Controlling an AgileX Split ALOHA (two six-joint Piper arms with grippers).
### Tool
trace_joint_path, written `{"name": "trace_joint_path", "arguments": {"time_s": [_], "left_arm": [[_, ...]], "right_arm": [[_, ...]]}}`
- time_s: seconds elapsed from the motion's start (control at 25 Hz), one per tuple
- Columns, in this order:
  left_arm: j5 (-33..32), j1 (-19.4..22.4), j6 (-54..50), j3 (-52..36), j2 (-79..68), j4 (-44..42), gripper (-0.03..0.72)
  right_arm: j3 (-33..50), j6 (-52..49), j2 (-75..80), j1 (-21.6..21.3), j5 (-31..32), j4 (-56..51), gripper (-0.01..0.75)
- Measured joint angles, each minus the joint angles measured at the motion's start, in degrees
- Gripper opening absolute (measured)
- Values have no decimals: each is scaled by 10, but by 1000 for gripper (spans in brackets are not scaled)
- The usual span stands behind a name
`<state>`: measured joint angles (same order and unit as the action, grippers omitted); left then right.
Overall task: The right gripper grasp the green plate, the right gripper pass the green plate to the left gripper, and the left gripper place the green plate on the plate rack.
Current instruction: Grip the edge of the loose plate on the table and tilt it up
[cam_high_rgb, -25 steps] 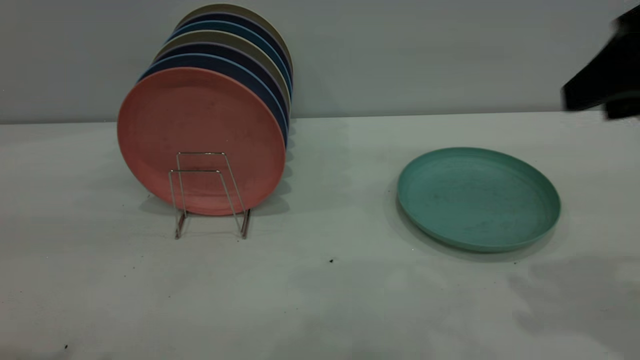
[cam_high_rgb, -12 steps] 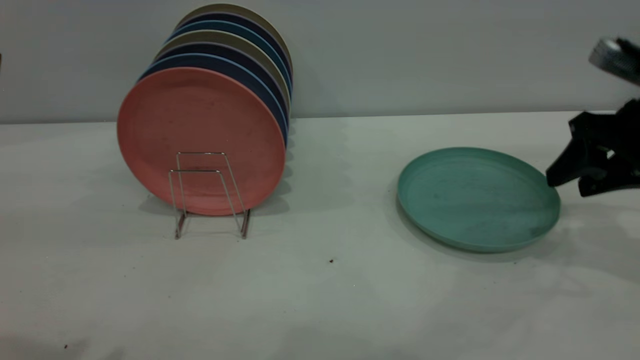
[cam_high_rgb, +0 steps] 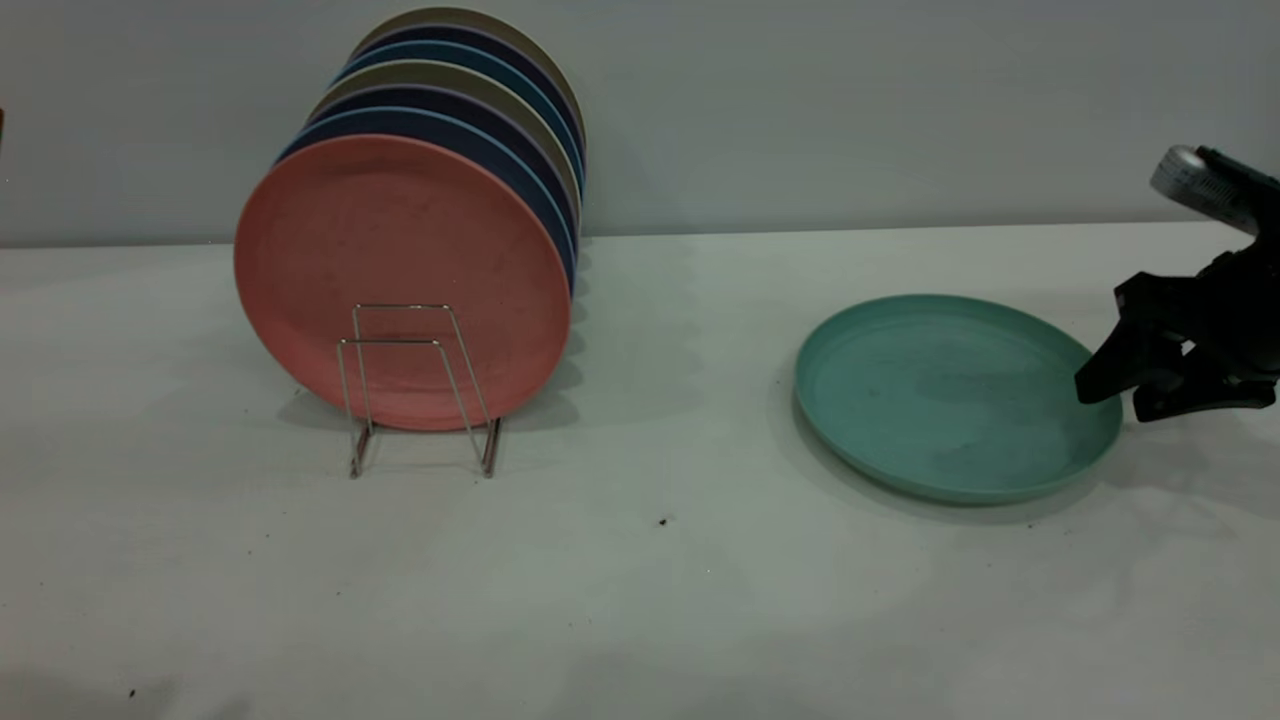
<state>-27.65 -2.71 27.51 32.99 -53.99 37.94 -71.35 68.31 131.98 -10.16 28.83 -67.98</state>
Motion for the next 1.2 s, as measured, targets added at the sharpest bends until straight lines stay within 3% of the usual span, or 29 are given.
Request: {"name": "trace_joint_path", "arguments": {"time_s": [0.24, 0.36, 0.44, 0.6, 0.68, 0.96, 1.2], "left_arm": [[0, 0, 0, 0, 0, 0, 435], [0, 0, 0, 0, 0, 0, 435], [0, 0, 0, 0, 0, 0, 435], [0, 0, 0, 0, 0, 2, 435], [2, 0, 0, 0, 0, 7, 435], [12, 0, 68, 0, -61, 102, 431], [22, -1, 278, 1, -187, 330, 429]], "right_arm": [[-26, -5, 33, 0, -1, -6, 475], [-30, -7, 41, 0, 5, -29, 423], [-31, -8, 46, 0, 5, -41, 347], [-31, -9, 51, 0, -5, -51, 98], [-31, -14, 52, 0, -8, -52, 33], [-31, -38, 26, 0, -16, 35, 19], [-31, -75, -44, 5, 3, 128, 14]]}}
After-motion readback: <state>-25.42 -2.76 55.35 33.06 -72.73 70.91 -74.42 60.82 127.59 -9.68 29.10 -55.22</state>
